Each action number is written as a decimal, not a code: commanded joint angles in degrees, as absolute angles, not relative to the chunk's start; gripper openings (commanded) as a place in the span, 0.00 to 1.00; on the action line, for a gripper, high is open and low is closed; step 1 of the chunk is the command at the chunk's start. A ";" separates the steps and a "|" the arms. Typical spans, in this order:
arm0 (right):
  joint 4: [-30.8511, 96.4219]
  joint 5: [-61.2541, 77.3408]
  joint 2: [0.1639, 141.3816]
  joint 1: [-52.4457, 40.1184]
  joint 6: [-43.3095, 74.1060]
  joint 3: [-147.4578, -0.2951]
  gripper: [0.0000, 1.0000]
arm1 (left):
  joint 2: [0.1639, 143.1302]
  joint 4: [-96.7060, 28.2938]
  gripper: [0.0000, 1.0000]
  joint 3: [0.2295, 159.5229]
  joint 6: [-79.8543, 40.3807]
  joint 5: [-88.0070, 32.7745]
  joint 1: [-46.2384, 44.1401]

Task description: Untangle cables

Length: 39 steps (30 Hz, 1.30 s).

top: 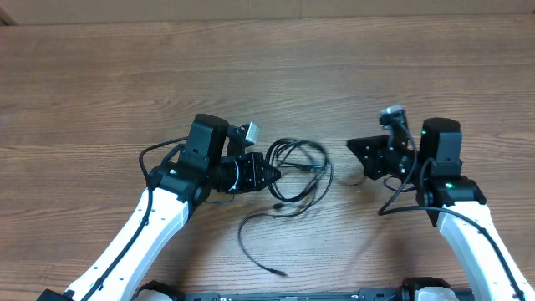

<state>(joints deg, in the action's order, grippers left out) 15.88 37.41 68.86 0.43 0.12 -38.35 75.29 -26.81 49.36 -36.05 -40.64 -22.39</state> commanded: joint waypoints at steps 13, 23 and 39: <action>34.52 15.42 68.82 3.92 19.79 -38.65 0.04 | 67.48 -19.29 0.04 49.69 -20.60 -51.05 -22.11; 36.27 15.44 68.82 3.92 19.77 -38.65 0.27 | 50.59 -8.60 0.04 49.69 -19.27 -49.56 -22.09; 36.12 15.49 68.82 3.92 19.75 -38.65 1.00 | 50.35 -10.37 0.04 49.67 -16.03 -47.57 -22.09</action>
